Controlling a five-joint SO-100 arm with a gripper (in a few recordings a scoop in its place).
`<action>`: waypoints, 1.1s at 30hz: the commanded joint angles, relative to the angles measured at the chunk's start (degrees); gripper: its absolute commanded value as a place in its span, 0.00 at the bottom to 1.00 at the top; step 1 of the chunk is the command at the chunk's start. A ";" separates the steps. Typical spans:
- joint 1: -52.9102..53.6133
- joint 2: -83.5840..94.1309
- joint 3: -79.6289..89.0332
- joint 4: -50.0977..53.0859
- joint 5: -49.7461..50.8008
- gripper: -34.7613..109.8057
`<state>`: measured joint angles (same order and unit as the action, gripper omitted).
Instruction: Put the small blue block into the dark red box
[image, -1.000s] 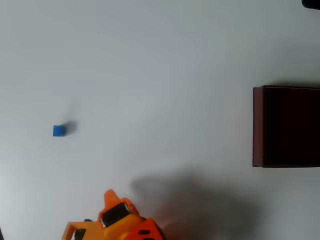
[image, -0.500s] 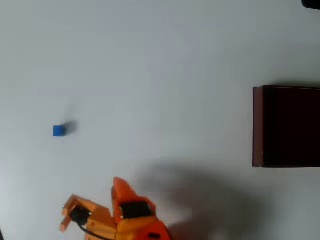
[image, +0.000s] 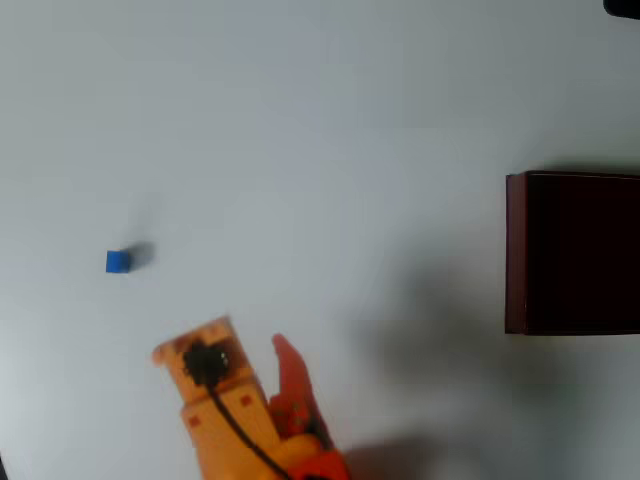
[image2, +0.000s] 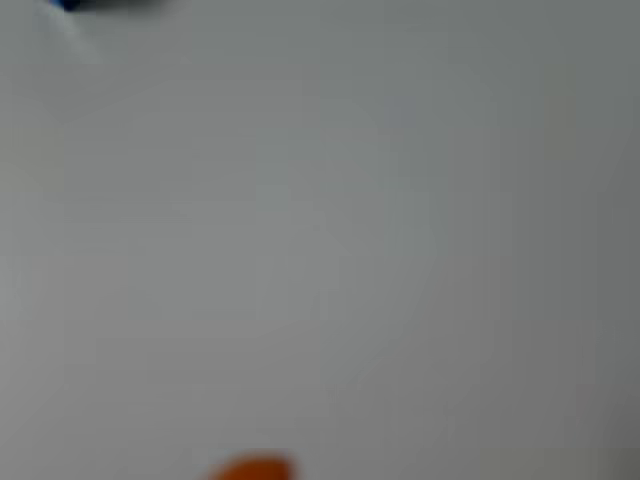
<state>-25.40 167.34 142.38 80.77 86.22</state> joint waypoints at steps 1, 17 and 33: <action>-5.10 -4.83 -1.93 -1.85 13.97 0.40; -17.14 -49.57 -30.85 -0.09 47.72 0.40; -21.80 -66.71 -42.63 -4.66 63.98 0.42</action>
<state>-45.70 101.69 104.41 76.55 147.57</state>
